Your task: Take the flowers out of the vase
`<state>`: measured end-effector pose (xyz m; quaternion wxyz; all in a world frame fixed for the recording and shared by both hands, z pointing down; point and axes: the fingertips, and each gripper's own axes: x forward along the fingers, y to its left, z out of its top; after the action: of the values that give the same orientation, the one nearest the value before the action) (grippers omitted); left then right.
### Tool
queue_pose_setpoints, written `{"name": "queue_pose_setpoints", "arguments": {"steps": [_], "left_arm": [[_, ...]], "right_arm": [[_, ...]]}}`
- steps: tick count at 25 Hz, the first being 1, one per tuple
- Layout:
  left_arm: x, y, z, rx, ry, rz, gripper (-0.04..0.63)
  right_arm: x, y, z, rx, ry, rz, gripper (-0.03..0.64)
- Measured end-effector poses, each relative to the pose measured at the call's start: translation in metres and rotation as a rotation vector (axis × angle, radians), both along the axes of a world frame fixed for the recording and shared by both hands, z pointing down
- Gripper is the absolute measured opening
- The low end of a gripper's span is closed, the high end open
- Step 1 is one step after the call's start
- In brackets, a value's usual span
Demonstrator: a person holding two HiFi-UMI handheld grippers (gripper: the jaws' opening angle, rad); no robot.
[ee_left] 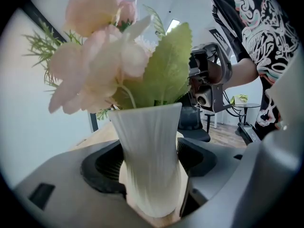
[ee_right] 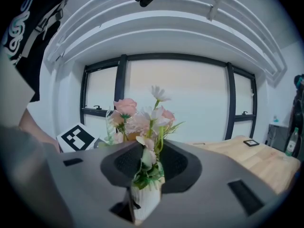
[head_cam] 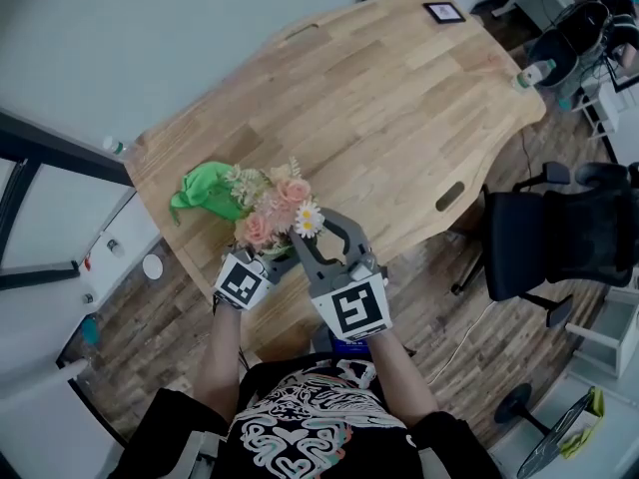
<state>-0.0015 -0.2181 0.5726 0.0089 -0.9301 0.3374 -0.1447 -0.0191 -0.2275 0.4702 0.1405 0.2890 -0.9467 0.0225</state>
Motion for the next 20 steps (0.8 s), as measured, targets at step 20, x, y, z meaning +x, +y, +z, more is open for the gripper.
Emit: {"name": "queue_pose_setpoints", "arguments": {"steps": [20], "left_arm": [[-0.001, 0.002, 0.000, -0.011, 0.013, 0.000, 0.357]], "right_arm": [[0.014, -0.002, -0.029, -0.047, -0.139, 0.067, 0.074]]}}
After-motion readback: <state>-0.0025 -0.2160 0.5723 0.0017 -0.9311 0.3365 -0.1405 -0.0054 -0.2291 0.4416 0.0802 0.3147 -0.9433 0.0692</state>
